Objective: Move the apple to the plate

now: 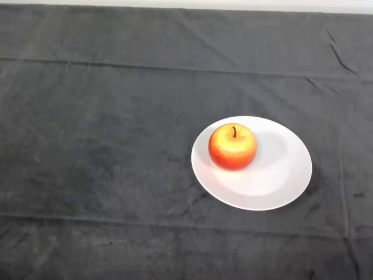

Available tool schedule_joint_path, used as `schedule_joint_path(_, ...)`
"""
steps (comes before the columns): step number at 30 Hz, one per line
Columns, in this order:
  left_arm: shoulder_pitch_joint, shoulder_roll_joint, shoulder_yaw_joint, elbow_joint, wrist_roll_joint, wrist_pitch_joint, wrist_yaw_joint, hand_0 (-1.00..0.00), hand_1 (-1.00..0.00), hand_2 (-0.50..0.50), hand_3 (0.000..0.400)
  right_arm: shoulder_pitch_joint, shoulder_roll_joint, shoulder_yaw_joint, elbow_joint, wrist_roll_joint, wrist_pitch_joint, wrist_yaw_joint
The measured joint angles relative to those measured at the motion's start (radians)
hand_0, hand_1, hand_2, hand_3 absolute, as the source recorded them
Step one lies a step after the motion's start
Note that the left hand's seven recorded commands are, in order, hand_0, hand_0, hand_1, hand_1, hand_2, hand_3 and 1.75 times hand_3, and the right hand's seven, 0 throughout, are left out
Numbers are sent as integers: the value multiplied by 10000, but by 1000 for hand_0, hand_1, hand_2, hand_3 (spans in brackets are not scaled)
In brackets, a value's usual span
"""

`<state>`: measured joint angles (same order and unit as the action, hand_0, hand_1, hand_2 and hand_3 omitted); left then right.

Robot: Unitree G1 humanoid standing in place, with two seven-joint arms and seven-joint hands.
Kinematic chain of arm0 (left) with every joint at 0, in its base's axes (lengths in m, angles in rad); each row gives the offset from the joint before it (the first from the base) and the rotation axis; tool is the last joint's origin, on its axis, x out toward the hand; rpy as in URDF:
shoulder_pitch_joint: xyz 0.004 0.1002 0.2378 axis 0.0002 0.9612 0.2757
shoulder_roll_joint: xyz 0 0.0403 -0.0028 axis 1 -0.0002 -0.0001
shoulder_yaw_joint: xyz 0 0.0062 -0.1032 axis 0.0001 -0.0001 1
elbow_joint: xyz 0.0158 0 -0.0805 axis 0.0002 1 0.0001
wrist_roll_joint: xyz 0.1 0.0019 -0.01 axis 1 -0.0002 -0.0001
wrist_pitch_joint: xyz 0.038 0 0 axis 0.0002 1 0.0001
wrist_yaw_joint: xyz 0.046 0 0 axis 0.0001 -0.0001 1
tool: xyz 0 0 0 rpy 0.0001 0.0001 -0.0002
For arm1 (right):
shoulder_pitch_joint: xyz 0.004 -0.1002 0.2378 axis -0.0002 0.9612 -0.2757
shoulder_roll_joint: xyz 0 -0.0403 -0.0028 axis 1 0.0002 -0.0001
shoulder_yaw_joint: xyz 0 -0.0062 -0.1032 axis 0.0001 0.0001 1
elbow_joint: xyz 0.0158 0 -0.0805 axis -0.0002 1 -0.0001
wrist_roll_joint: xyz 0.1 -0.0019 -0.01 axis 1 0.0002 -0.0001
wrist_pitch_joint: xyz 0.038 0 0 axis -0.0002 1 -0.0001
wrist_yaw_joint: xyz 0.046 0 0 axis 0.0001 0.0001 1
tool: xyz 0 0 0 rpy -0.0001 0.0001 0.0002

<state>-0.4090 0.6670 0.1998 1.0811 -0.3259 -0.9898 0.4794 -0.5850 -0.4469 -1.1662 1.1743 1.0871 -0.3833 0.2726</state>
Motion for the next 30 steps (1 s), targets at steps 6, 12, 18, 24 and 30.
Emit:
schedule_joint_path(6, -1, 0, 168, 9, 105, -165, -82, 0, 0, 0, 0, 0, 0, 0, 0, 0, 0, 3)
schedule_joint_path(12, -31, -2, 187, 312, 300, -211, -216, 0, 0, 0, 0, 0, 0, 0, 0, 1, 0, 5)
schedule_joint_path(18, -34, -2, 455, 315, 428, -211, -298, 0, 0, 0, 0, 0, 0, 0, 0, 2, 0, 8)
schedule_joint_path(24, -47, -2, 536, 318, 535, -213, -388, 0, 0, 0, 0, 0, 0, 0, 0, 2, 0, 9)
schedule_joint_path(30, -60, -2, 556, 342, 633, -280, -444, 0, 0, 0, 0, 0, 0, 0, 0, 2, 0, 11)
